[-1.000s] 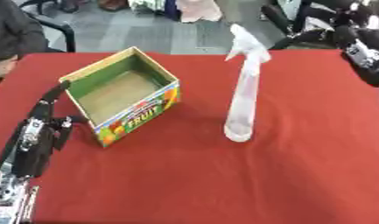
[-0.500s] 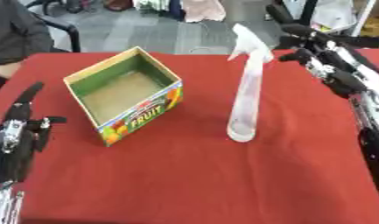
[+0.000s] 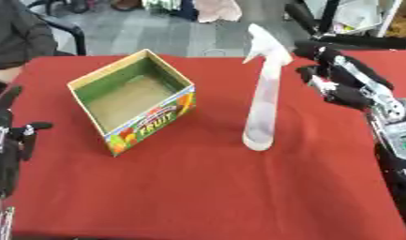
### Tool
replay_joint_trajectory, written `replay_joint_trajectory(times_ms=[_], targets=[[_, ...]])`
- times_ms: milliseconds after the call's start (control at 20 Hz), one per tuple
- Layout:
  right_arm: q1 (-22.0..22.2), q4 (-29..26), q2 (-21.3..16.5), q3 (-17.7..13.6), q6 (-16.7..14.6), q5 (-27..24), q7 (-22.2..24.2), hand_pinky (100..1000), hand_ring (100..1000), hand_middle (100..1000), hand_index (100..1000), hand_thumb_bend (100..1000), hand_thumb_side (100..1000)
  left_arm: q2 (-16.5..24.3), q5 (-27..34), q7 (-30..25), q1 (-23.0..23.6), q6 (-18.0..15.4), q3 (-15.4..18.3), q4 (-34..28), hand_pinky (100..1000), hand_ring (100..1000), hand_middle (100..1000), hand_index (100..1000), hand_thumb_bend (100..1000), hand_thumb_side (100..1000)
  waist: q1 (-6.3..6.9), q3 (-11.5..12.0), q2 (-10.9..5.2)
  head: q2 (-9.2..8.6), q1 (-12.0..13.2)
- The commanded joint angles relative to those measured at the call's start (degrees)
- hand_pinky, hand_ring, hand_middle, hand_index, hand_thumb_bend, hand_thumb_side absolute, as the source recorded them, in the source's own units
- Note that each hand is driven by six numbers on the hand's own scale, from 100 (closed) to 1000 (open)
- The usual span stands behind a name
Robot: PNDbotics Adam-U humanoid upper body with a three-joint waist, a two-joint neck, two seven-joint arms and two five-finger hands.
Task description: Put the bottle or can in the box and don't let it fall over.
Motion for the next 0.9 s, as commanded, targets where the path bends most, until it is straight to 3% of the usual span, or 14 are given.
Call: replay_joint_trajectory(times_ms=[50,900], targets=[[-1.18,-0.11,0.03,-0.22,-0.47,2.03,-1.04,880,1000,1000,998,100,496,0.68,-0.42,0.27,-0.24,0.03,0.56,-1.07,677,100,1000,969,104,849,-0.01,0.07,-0.53,-0.01,-0.07],[-3.45,3.39,0.65,-0.16,-0.68,6.57,-4.82,898,1000,1000,1000,100,500,0.44,-0.23,0.01,-0.35,0.22,0.37,-0.94,677,100,1000,969,105,851,0.14,1.68,-0.62,0.17,-0.87]])
